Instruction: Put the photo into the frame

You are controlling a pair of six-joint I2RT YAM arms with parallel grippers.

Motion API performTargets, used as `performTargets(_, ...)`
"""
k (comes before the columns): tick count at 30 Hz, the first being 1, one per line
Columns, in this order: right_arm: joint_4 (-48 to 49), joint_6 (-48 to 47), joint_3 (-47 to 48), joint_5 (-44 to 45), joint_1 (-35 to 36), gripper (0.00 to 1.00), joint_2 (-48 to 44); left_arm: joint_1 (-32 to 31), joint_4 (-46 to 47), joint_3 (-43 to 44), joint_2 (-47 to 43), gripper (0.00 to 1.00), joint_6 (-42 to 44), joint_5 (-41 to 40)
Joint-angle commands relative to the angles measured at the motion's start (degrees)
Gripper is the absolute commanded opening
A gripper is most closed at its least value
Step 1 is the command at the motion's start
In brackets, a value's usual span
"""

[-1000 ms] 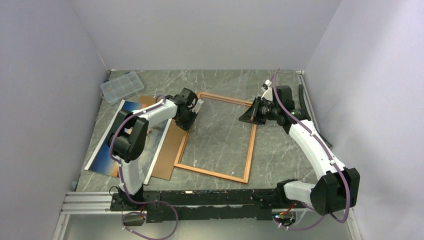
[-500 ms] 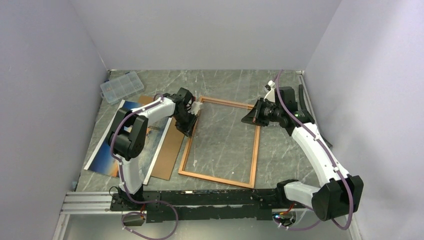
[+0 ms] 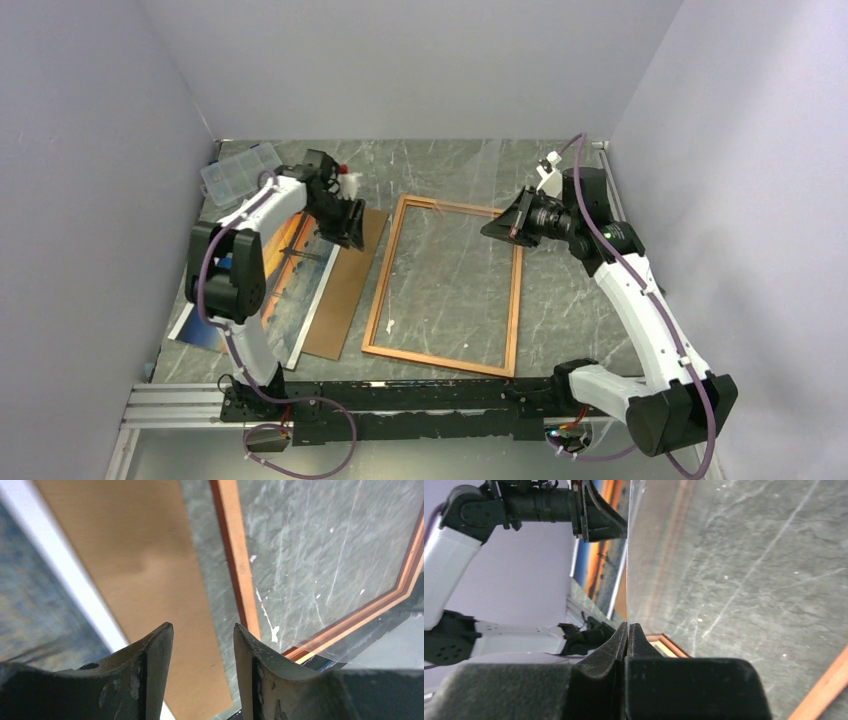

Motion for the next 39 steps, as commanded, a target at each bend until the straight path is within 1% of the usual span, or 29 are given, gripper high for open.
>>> performTargets(1, 6.86, 5.92, 3.67, -6.59, 0.47, 0.0, -3.4, 4.46, -1.82, 2.54, -5.2, 0.54, 2.01, 1.25)
performTargets(4, 9.06, 8.04, 4.05, -9.42, 0.53, 0.0, -4.19, 7.3, -1.7, 2.58, -5.54, 0.55, 1.99, -0.15)
performTargets(7, 13.07, 10.6, 1.96, -11.8, 0.48, 0.0, -5.04, 9.55, -1.78, 2.54, -5.46, 0.57, 2.04, -0.87)
performTargets(11, 20.73, 14.7, -5.06, -13.8, 0.22, 0.0, -6.28, 10.5, -1.1, 0.41, -6.08, 0.58, 2.13, -1.11)
performTargets(17, 23.59, 11.46, -14.98, -12.66, -2.02, 0.0, -5.87, 10.48, -0.17, -2.89, -6.76, 0.58, 2.44, -0.22)
performTargets(20, 29.09, 11.47, -22.11, -14.41, -4.07, 0.0, -5.59, 10.41, 0.06, -3.89, -6.64, 0.58, 2.9, 0.0)
performTargets(23, 32.48, 10.84, -27.67, -15.38, -6.54, 0.0, -5.82, 10.33, 0.38, -4.51, -6.56, 0.57, 3.03, 0.23)
performTargets(29, 29.79, 6.43, -31.32, -15.96, -10.89, 0.0, -6.85, 8.47, 0.82, -5.3, -6.52, 0.56, 3.06, 0.45)
performTargets(35, 26.48, 1.88, -31.8, -14.69, -12.2, 0.0, -5.68, 3.99, 1.48, -5.91, -5.42, 0.54, 2.29, 0.64)
performTargets(39, 25.05, 0.74, -32.58, -12.98, -12.31, 0.0, -5.58, 1.2, 2.12, -6.31, -4.31, 0.5, 1.57, 1.31)
